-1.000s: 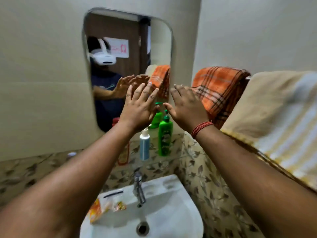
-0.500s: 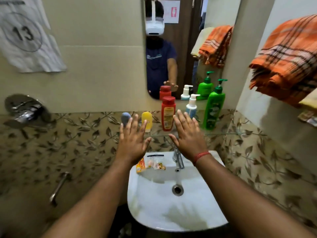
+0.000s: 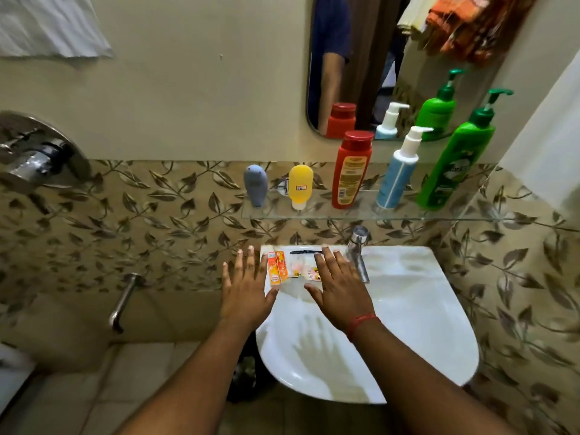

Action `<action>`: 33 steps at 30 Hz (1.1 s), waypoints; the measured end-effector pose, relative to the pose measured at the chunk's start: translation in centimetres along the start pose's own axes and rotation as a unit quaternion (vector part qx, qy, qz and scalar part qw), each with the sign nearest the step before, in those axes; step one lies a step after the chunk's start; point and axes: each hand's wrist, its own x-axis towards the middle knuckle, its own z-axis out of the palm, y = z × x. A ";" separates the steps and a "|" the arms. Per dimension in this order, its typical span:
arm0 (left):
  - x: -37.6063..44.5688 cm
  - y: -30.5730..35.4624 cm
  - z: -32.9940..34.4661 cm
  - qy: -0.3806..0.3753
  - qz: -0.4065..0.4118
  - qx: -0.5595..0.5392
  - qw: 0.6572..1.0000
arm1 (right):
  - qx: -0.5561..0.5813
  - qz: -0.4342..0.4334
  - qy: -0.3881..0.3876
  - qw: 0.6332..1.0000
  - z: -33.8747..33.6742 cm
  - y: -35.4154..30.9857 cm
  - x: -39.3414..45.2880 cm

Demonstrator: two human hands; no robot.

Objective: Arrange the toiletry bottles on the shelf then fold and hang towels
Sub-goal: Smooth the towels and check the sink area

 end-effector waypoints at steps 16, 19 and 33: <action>5.8 7.3 8.9 -0.124 -0.516 -0.667 0.523 | 0.672 0.549 -0.095 0.488 13.5 1.8 7.0; 6.9 7.7 9.7 -0.091 -0.521 -0.707 0.470 | 0.700 0.548 -0.096 0.449 14.4 2.1 7.7; 8.5 7.5 9.4 0.052 -0.541 -0.722 0.429 | 0.734 0.508 -0.039 0.449 13.2 1.6 8.1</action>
